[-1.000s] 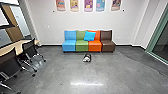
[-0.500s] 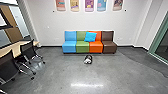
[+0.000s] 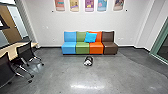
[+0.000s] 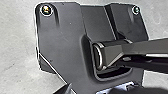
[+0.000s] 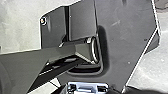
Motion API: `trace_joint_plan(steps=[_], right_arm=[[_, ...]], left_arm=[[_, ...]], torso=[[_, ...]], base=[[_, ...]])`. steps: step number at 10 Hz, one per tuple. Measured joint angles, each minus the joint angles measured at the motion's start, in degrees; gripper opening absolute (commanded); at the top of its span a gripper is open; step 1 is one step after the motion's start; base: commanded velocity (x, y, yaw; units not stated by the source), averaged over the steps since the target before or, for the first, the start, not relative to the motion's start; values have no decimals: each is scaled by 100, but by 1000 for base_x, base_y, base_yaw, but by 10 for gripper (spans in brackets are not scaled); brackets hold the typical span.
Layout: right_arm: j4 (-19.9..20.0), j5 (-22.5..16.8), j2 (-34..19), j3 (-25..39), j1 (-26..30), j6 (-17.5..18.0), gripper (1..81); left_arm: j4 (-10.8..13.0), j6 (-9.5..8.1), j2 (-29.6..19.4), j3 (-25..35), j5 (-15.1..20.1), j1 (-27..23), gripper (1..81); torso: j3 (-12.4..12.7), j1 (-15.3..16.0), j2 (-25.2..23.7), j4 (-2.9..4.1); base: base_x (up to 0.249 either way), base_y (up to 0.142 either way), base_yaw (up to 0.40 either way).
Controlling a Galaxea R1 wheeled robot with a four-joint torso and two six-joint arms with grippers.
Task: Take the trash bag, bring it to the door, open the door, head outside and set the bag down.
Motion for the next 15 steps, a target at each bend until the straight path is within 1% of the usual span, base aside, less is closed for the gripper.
trace_joint_plan(steps=[15], right_arm=[[2, -11, -127, 243, 0, 0, 811]], left_arm=[[-1, 0, 5, -5, -60, 2, 811]], torso=[[2, 0, 0, 0]], base=[[191, 0, 0]])
